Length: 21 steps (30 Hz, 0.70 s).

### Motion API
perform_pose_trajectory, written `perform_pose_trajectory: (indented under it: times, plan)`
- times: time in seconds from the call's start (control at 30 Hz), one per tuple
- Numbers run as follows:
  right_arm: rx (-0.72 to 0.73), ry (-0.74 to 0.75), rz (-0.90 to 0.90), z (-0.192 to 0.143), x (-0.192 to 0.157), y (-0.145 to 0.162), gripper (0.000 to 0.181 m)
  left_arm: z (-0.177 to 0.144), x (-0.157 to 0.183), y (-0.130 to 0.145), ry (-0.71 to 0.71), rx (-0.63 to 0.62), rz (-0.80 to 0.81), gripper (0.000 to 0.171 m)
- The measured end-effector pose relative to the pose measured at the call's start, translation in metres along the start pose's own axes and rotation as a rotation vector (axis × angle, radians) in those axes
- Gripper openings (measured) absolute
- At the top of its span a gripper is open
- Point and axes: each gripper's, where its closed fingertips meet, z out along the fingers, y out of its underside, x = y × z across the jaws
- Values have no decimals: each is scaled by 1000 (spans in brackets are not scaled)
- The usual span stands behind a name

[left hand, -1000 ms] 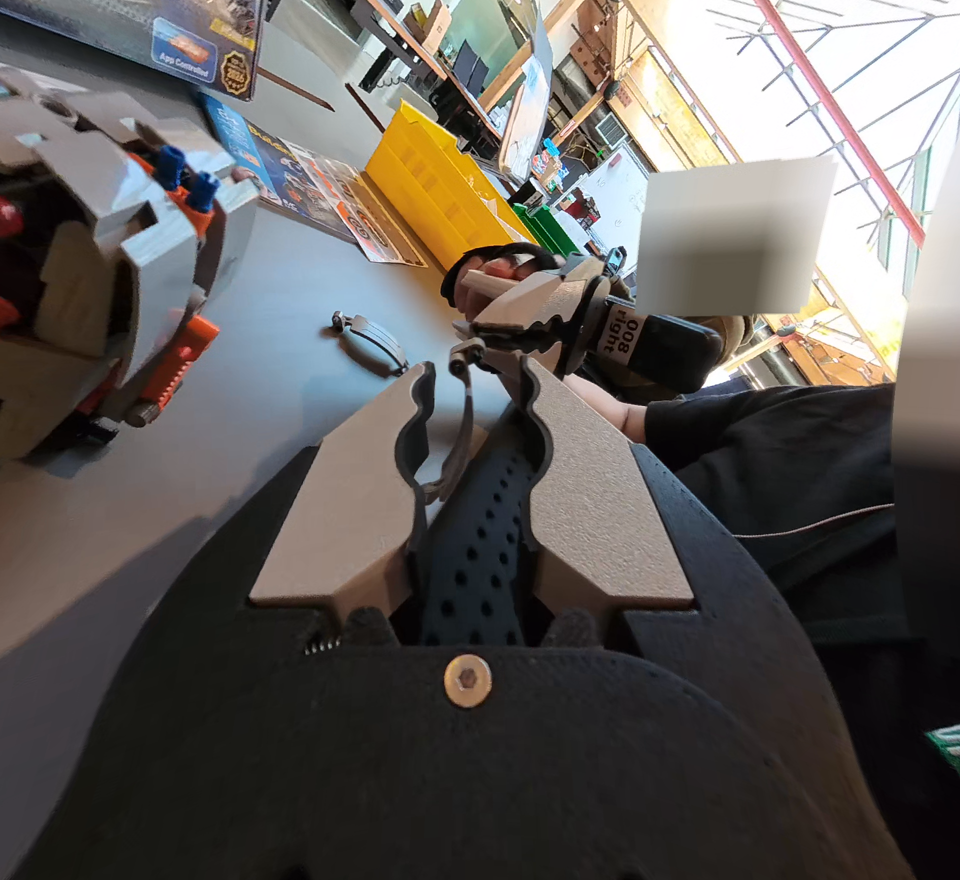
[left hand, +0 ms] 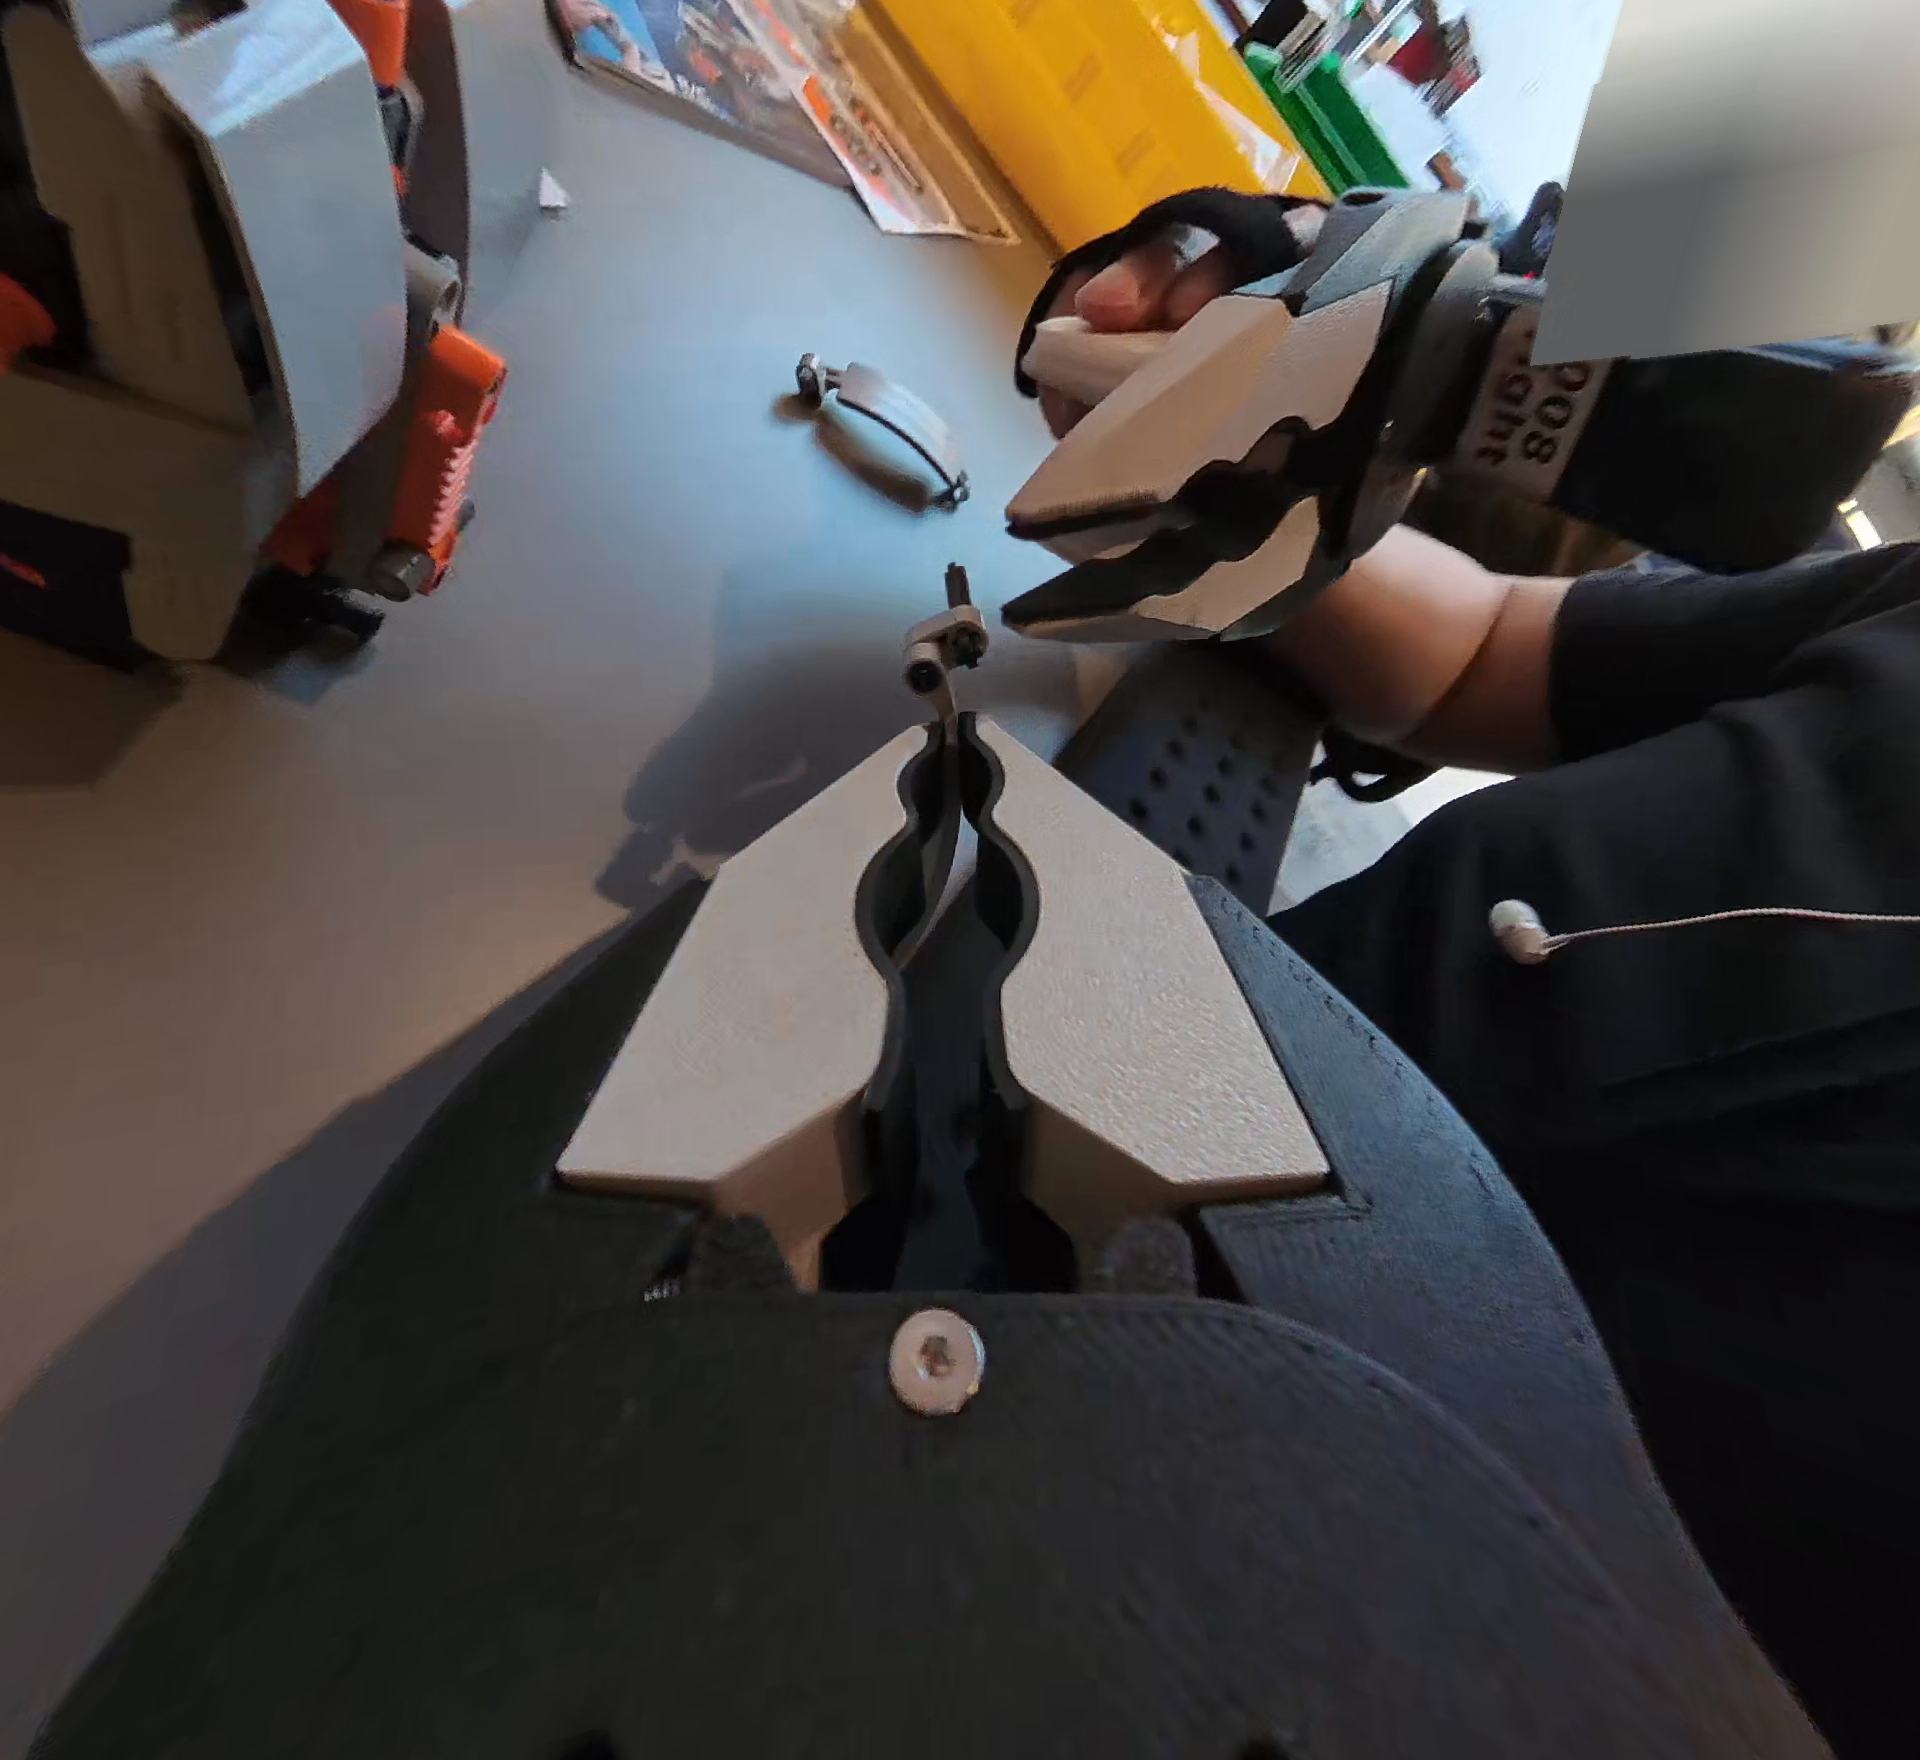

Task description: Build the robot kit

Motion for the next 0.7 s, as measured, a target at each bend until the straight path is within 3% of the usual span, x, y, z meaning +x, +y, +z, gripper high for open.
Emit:
perform_pose_trajectory:
  times: [0.17,0.4,0.57,0.7]
  plan:
    - [-62,-38,24,7,-8,3,0,-2,-4,4,-81,-36,71,0]
    - [-30,-52,32,7,-12,-6,0,-2,5,-8,-43,35,52,0]
    - [-5,-1,56,0,1,-15,0,-1,5,-7,-70,11,94,0]
    - [-59,-21,104,1,-1,-5,11,-1,3,-6,-125,-16,149,0]
